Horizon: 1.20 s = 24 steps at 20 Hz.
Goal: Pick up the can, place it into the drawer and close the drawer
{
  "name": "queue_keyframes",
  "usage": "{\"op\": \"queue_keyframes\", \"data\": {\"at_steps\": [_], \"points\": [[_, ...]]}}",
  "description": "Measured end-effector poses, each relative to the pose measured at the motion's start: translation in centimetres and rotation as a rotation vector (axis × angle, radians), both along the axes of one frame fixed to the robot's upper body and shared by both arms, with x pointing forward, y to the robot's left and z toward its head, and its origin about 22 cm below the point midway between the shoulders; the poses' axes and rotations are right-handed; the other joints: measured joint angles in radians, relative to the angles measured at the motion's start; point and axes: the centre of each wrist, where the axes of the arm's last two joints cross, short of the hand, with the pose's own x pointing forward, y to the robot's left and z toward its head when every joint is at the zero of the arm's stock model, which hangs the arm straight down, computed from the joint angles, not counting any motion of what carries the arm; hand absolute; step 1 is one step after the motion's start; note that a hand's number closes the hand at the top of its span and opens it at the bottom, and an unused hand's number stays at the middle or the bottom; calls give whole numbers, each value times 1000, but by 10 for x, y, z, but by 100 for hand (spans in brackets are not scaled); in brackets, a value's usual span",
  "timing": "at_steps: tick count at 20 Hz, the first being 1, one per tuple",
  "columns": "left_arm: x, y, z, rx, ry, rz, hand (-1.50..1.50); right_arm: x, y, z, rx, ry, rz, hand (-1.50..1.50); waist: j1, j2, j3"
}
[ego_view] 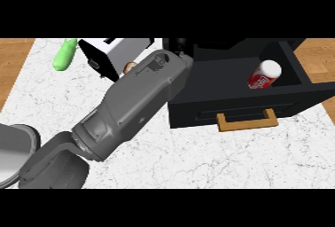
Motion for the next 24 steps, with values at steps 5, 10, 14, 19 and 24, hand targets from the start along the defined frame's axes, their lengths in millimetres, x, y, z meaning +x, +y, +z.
{"op": "queue_keyframes", "data": {"at_steps": [5, 10, 14, 19, 24], "points": [[-1, 0, -5, -5, -3, 17, -150, 0, 0, -1, -7, 0, 7, -150, -2, 0, 0], [0, 2, -7, -24, -19, 24, -150, -2, 0, 5, -68, -43, -6, -150, 4, -1, 0], [1, 1, -2, -50, -37, 4, -150, 1, -1, 17, -218, -106, 9, -150, 11, 1, 0], [-1, -2, 1, -75, -76, -8, -150, 13, 11, 29, -336, -185, 50, -150, 21, 2, -1], [-3, -8, 13, -77, -118, 2, -150, 28, 29, 42, -492, -221, 54, -150, 42, 1, -1]]}}
